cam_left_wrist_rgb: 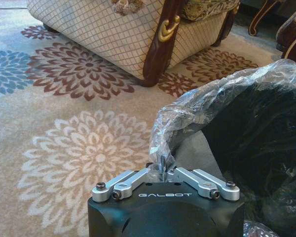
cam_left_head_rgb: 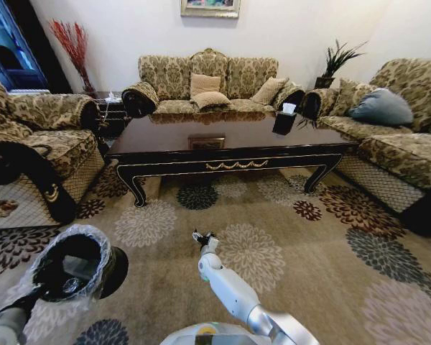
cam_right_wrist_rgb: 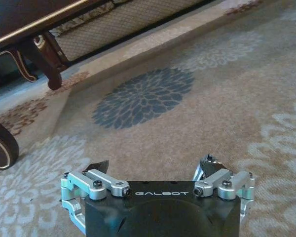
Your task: Move to the front of the table and pick up the trash from the floor, then place it into the trash bin.
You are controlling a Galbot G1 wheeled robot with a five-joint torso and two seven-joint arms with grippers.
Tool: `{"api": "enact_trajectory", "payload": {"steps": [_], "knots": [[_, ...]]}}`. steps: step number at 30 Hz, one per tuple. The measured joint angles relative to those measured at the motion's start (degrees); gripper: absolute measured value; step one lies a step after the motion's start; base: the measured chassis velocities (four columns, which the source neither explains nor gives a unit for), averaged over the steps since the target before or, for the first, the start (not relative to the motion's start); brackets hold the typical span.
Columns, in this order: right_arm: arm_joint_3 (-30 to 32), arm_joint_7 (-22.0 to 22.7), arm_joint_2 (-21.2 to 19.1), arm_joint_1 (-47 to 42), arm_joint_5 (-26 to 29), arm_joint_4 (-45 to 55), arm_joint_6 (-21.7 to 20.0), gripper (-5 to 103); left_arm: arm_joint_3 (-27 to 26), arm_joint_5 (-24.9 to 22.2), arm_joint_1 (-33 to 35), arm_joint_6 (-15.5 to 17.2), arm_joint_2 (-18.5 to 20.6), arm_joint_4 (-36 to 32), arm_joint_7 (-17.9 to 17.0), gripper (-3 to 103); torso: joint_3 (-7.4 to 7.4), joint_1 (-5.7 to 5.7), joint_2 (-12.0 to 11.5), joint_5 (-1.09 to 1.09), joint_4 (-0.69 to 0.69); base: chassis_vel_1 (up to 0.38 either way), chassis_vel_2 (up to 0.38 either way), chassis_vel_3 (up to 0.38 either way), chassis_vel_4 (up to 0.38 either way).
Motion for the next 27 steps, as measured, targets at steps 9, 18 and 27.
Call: {"api": "enact_trajectory", "payload": {"steps": [9, 18, 27], "knots": [[0.21, -2.61, 0.0, -0.24, -0.22, -1.54, 1.32, 100, 0.14, 0.09, 0.08, 0.0, -0.05, -0.32, 0.09, 2, 0.0, 0.0, 0.0, 0.0, 0.0, 0.0, 0.0, 0.0, 0.0], [0.64, -2.87, -0.01, 0.66, 0.31, -2.65, 1.54, 100, 0.26, 0.14, 0.22, 0.0, -0.13, -0.4, 0.13, 2, 0.0, 0.0, 0.0, 0.0, 0.0, -0.045, 0.045, 0.058, -0.056], [2.17, 1.69, -0.01, 1.49, 0.08, -2.75, -0.63, 100, 0.27, 0.12, 0.35, -0.01, -0.04, -0.34, 0.22, 2, 0.01, 0.01, 0.0, 0.0, 0.0, -0.064, 0.065, 0.071, -0.074]]}}
